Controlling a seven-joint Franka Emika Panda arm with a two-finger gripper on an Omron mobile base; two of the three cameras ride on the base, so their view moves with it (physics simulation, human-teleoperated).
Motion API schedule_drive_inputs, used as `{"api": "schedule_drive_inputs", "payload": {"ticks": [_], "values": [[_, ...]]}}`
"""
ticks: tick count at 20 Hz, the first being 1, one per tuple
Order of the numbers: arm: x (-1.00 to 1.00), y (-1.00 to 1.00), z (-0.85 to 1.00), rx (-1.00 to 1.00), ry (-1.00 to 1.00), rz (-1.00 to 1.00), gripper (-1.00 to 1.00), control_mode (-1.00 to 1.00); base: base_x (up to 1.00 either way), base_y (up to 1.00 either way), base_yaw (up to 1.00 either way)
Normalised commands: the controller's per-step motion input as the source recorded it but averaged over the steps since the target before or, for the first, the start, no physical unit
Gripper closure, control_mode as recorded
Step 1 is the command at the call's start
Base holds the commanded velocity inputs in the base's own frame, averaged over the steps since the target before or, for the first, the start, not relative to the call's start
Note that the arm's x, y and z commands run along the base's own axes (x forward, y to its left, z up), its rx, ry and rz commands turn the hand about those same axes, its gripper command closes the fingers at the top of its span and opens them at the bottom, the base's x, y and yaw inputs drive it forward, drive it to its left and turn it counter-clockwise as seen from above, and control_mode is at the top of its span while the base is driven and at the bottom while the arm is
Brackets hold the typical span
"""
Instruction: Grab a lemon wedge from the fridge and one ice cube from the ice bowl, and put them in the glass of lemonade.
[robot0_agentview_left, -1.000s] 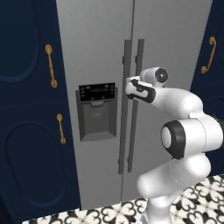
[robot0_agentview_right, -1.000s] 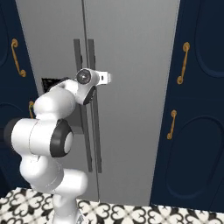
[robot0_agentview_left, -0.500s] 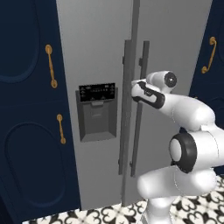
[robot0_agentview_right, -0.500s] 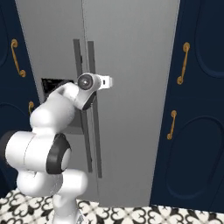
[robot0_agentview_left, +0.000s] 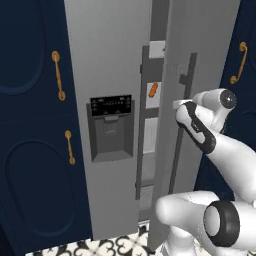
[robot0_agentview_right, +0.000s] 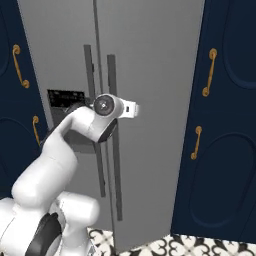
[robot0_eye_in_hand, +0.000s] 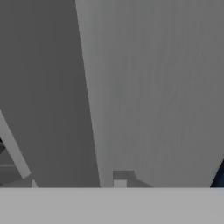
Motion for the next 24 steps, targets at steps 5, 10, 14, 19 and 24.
{"api": "schedule_drive_inputs", "payload": {"ticks": [5, 10, 14, 19, 24], "values": [[-1.00, -1.00, 0.12, 0.08, 0.00, 0.00, 1.00, -1.00, 0.00, 0.00, 0.00], [-0.97, -0.96, 0.19, 0.09, 0.13, -0.01, 1.00, -1.00, 0.00, 0.00, 0.00], [-0.80, -0.69, 0.44, 0.07, 0.14, 0.00, -1.00, -1.00, 0.00, 0.00, 0.00], [-0.63, -0.26, 0.56, 0.02, 0.09, 0.00, -1.00, -1.00, 0.00, 0.00, 0.00], [-0.37, 0.33, 0.33, -0.06, 0.01, 0.05, -1.00, -1.00, 0.00, 0.00, 0.00]]}}
